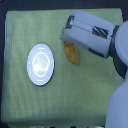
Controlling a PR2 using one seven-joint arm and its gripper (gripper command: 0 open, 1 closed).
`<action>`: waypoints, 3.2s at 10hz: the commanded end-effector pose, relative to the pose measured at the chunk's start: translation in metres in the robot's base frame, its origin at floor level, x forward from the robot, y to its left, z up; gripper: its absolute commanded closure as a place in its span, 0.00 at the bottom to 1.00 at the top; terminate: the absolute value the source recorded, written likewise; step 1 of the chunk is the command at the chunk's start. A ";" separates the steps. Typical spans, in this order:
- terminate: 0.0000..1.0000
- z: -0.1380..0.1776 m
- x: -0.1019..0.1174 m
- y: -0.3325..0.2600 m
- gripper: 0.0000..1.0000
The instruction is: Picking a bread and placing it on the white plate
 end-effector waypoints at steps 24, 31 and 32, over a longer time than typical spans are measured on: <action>0.00 0.089 -0.063 0.216 1.00; 0.00 0.083 -0.062 0.215 1.00; 0.00 0.082 -0.061 0.212 0.00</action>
